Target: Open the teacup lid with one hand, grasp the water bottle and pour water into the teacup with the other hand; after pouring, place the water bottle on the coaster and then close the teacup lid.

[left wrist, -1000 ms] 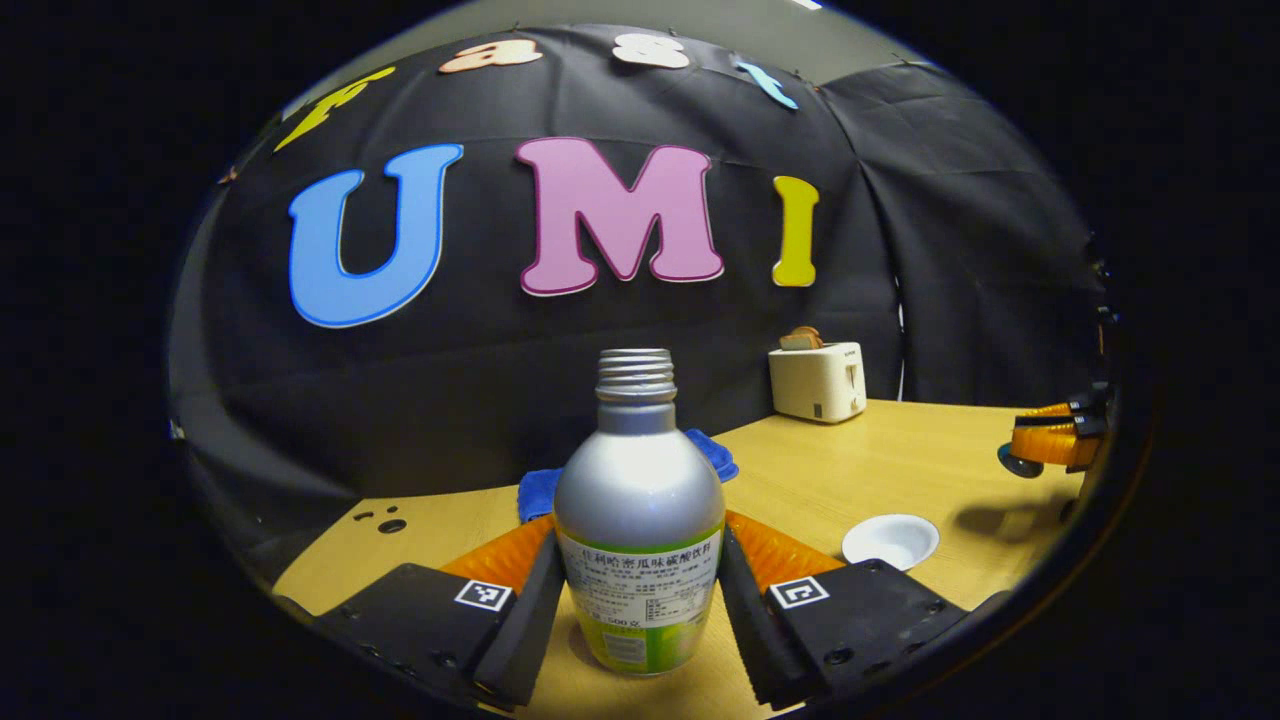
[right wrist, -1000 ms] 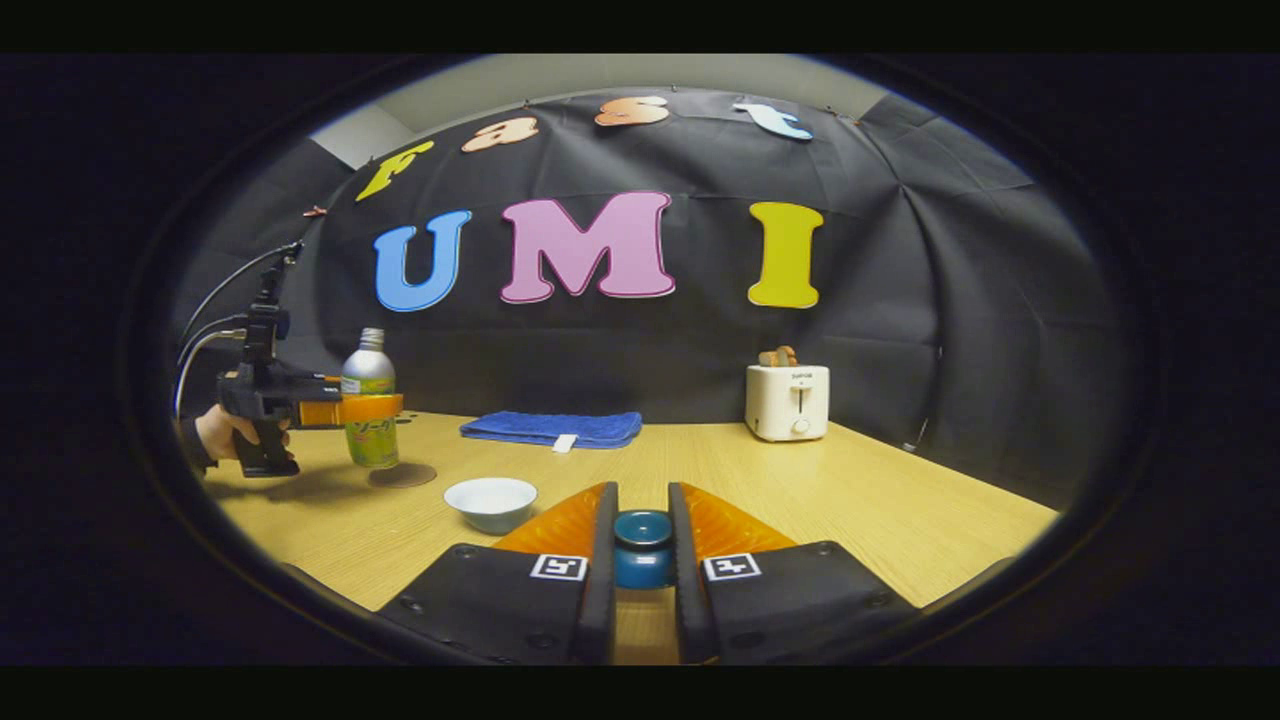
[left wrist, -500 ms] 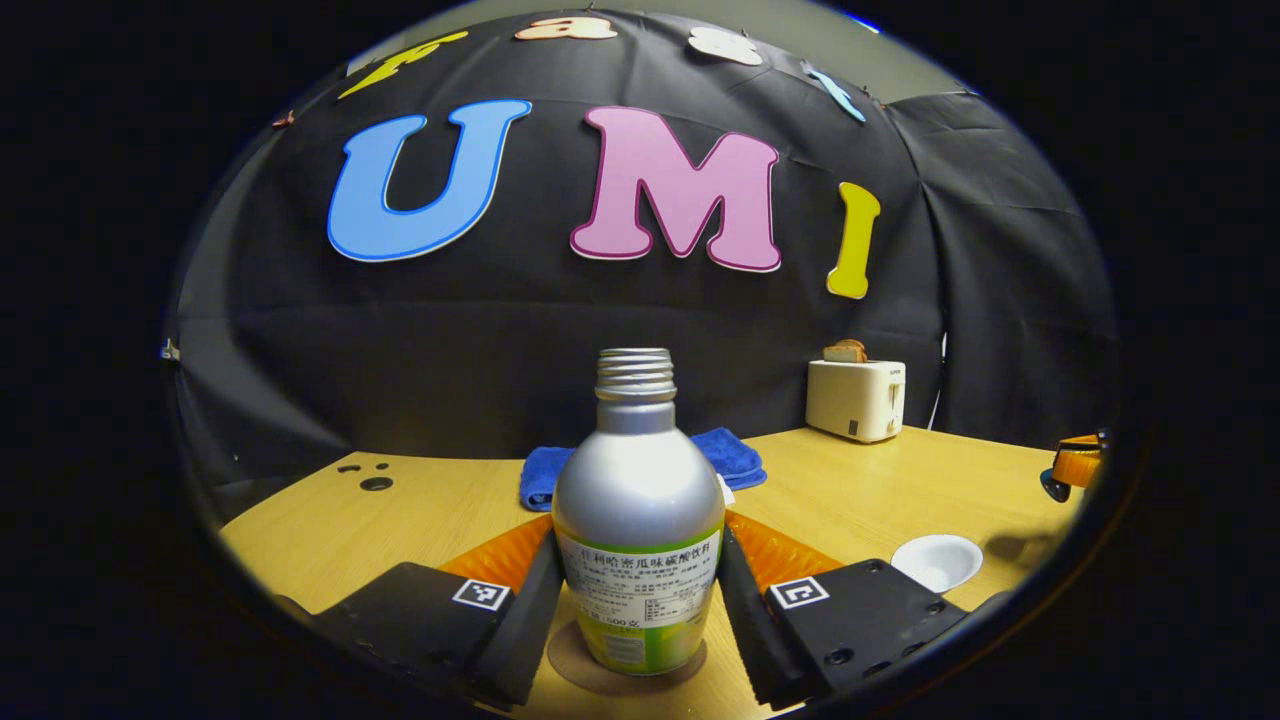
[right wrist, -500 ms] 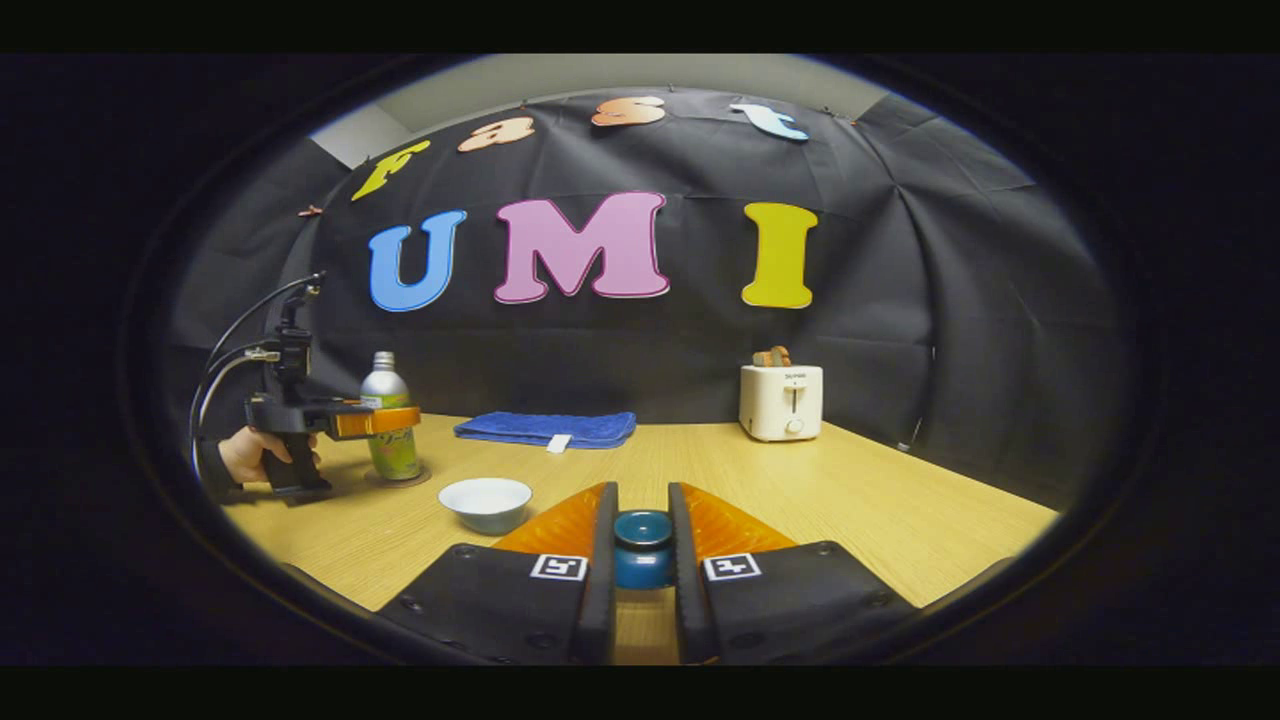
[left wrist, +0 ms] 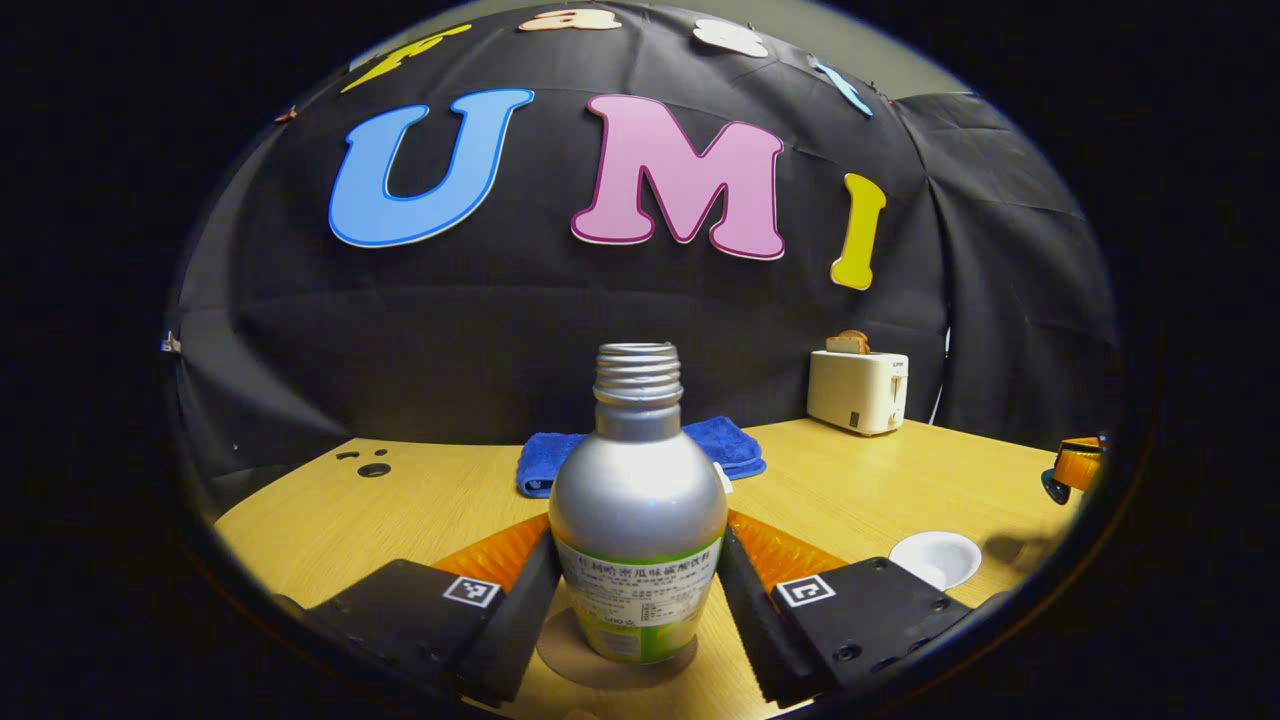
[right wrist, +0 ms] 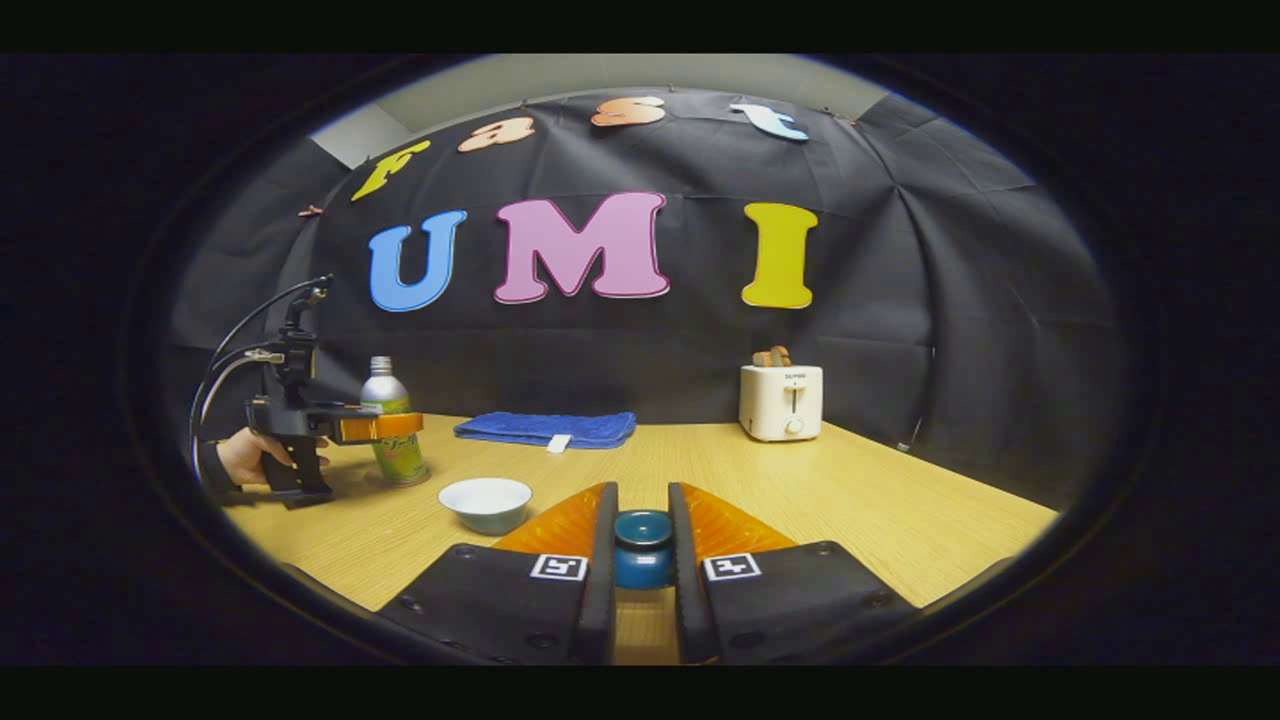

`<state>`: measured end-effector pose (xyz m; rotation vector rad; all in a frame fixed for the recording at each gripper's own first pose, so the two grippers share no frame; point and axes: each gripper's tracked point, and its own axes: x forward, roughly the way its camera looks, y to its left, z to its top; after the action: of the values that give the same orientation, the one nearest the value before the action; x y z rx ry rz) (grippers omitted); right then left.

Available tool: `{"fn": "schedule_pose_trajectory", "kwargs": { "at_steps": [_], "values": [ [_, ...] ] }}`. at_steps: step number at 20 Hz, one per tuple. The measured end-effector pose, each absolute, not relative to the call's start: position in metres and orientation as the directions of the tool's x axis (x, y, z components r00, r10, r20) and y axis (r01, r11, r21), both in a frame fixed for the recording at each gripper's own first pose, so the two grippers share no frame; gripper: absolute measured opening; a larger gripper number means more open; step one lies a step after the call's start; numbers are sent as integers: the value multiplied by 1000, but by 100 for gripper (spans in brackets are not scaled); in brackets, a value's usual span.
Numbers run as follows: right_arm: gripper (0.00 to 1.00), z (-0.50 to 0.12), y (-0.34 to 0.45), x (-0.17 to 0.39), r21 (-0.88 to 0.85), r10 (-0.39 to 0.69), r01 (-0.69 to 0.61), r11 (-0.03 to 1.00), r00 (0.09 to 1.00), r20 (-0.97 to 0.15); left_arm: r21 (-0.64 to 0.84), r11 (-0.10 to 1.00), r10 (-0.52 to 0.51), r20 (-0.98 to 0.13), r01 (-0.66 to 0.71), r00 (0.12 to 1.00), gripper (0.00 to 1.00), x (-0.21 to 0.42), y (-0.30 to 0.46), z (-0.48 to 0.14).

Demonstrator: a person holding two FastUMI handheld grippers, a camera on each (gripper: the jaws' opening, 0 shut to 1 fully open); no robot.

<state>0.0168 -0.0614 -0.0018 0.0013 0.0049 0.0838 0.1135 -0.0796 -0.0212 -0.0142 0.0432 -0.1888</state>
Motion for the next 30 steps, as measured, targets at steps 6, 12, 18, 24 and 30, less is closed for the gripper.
{"fn": "schedule_pose_trajectory", "kwargs": {
  "at_steps": [6,12,18,24,30],
  "values": [
    [28,-2,-61,17,1,84,-84,996,996,-4,-18,989,-147,-126,146,981,99,92,-72,-33],
    [28,-2,-68,17,0,42,-42,999,999,-4,-84,985,-161,-168,148,973,99,48,-72,-40],
    [27,12,-19,37,67,149,-149,987,989,12,-44,995,-97,-49,95,994,99,-11,-49,-5],
    [24,20,58,83,1,283,-283,959,958,-50,-72,995,-64,48,68,997,98,-53,-43,16],
    [28,-14,90,104,-41,299,-311,949,937,-182,-152,986,-63,36,67,997,99,-57,-36,7]
  ]
}}
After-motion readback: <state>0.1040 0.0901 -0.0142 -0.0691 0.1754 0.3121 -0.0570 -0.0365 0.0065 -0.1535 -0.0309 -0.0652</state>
